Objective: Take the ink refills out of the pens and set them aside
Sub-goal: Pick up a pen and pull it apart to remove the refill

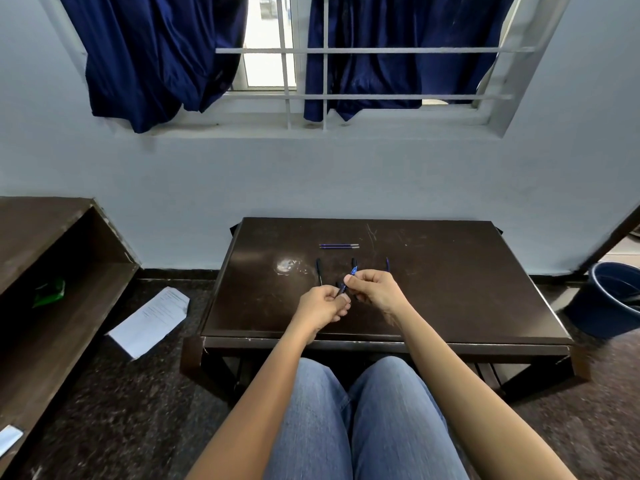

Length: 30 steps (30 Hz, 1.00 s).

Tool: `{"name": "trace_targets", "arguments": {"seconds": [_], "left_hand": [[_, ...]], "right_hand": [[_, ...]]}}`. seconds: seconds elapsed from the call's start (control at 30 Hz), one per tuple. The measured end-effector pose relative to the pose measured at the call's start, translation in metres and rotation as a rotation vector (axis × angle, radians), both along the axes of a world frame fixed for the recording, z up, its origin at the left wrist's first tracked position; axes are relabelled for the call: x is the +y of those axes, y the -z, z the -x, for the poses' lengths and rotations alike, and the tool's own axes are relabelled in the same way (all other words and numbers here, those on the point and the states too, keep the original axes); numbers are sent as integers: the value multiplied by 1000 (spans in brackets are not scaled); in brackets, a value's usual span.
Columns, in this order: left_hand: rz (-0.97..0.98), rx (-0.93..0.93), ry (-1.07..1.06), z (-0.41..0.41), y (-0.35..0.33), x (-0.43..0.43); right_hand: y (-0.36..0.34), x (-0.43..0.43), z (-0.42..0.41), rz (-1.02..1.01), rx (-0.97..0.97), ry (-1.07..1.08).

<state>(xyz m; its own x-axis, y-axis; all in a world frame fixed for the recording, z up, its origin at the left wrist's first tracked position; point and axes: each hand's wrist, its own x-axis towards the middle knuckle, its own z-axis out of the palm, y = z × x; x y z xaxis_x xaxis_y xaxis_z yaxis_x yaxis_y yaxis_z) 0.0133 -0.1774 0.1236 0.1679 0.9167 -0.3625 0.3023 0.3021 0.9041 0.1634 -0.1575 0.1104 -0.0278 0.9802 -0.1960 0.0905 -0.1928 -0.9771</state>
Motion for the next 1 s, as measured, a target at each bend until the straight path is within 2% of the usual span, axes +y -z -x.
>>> {"name": "trace_targets", "arguments": {"seconds": [0.27, 0.43, 0.6, 0.67, 0.9, 1.0], "left_hand": [[63, -24, 47, -5, -6, -2], [76, -111, -16, -5, -6, -4], [105, 5, 37, -12, -13, -6], [124, -51, 45, -11, -12, -5], [21, -96, -12, -4, 0, -5], [58, -149, -8, -5, -2, -4]], "right_hand": [[-1, -1, -3, 1, 19, 9], [4, -1, -5, 10, 15, 14], [6, 1, -4, 49, 54, 20], [4, 1, -5, 57, 75, 14], [2, -1, -3, 66, 30, 12], [2, 1, -5, 154, 252, -97]]}}
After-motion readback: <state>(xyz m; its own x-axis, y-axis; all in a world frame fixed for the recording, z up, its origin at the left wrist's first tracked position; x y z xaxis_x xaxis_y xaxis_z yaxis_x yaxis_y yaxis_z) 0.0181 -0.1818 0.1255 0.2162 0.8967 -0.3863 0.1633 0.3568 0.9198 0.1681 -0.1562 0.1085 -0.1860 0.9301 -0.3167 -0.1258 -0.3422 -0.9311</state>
